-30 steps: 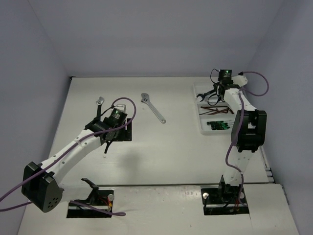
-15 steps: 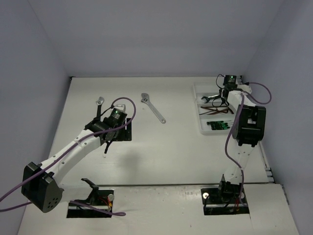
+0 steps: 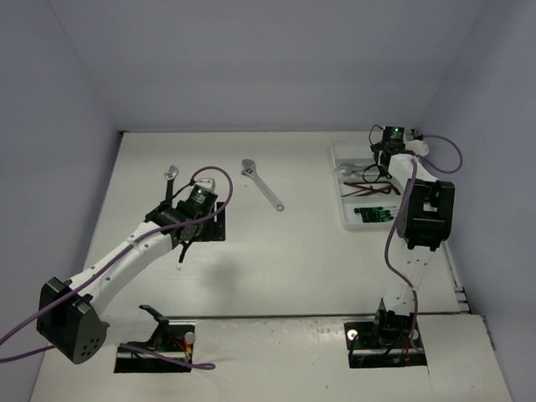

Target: Sort the tools into containers

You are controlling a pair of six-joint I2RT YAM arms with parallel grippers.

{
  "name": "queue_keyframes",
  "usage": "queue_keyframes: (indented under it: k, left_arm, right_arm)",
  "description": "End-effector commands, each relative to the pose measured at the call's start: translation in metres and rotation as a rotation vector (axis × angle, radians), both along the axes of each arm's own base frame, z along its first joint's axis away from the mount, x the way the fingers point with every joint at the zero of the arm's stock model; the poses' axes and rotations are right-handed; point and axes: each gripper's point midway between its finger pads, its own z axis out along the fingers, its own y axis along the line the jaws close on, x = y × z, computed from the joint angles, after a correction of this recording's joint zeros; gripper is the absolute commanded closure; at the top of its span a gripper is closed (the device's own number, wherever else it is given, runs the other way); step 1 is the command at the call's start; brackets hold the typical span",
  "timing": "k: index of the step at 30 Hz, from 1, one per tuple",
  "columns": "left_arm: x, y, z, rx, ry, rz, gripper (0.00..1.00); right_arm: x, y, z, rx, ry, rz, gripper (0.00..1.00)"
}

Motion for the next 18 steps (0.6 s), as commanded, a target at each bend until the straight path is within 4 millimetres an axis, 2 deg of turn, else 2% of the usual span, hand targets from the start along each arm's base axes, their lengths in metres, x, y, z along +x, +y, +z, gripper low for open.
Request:
queue_keyframes:
  k: [1,3,6,8,9,13,18]
  left_arm:
    - [0.011,-0.001,0.025,-0.016,-0.086,-0.002,0.34]
    - [0.013,-0.001,0.030,-0.011,-0.102,-0.008,0.33]
    - [0.015,0.001,0.037,-0.004,-0.127,-0.013,0.34]
    - [0.017,0.003,0.043,0.002,-0.146,-0.016,0.34]
    - [0.018,0.003,0.046,0.003,-0.153,-0.018,0.34]
    - [0.018,0.004,0.053,-0.002,-0.174,-0.025,0.34]
    - [0.013,0.004,0.053,-0.015,-0.170,-0.034,0.34]
  right_arm:
    - [0.015,0.028,0.121,-0.131,-0.208,0.201,0.43]
    - [0.015,0.065,0.127,-0.171,-0.205,0.371,0.43]
    - [0.007,0.148,0.125,-0.270,-0.200,0.775,0.42]
    - [-0.006,0.199,0.117,-0.321,-0.202,1.000,0.41]
    - [-0.012,0.218,0.113,-0.345,-0.200,1.088,0.41]
    - [-0.038,0.280,0.083,-0.504,-0.108,1.355,0.39]
    - [-0.056,0.331,0.055,-0.587,-0.057,1.525,0.38]
